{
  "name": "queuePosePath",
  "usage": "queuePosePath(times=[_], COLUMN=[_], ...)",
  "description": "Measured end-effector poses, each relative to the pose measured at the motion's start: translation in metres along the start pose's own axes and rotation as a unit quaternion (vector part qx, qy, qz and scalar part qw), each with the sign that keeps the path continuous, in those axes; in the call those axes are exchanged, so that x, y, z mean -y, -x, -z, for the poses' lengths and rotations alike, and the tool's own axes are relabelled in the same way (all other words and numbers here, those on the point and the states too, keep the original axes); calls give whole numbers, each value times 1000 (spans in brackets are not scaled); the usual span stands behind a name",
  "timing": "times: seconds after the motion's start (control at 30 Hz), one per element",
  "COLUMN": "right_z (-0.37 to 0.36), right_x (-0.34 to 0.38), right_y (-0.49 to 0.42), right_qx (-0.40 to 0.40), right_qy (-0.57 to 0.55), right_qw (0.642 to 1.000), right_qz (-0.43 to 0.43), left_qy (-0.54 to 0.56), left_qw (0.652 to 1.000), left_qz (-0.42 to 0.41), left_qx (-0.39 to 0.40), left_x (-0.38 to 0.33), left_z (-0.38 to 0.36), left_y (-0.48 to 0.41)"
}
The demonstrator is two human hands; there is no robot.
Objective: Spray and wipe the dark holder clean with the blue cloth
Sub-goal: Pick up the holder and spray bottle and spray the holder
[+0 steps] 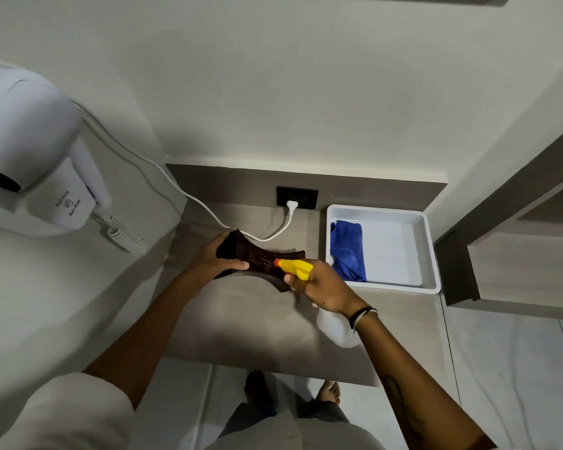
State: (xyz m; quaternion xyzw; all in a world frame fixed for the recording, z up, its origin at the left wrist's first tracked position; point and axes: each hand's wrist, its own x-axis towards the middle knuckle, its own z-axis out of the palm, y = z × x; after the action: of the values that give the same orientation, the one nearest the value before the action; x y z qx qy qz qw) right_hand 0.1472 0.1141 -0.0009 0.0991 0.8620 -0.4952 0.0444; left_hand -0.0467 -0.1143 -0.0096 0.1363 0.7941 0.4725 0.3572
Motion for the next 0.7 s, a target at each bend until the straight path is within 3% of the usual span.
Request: queuePosePath(times=[0.13, 0.43, 0.6, 0.7], right_z=[1, 10, 13, 12], right_x=[10, -11, -13, -5], right_y=[-6, 1, 10, 16], right_qx=[-21, -11, -39, -16], right_qy=[-5, 88, 62, 52], right_qw=[1000, 988, 991, 997], right_qz=[-12, -129, -109, -48], left_qy=[-45, -140, -162, -120], left_qw=[999, 988, 984, 992], left_qz=[-14, -61, -74, -12], left_qx=[17, 31, -9, -46], left_x=[0, 1, -2, -4], left_z=[6, 7, 7, 5], left_y=[5, 11, 12, 11])
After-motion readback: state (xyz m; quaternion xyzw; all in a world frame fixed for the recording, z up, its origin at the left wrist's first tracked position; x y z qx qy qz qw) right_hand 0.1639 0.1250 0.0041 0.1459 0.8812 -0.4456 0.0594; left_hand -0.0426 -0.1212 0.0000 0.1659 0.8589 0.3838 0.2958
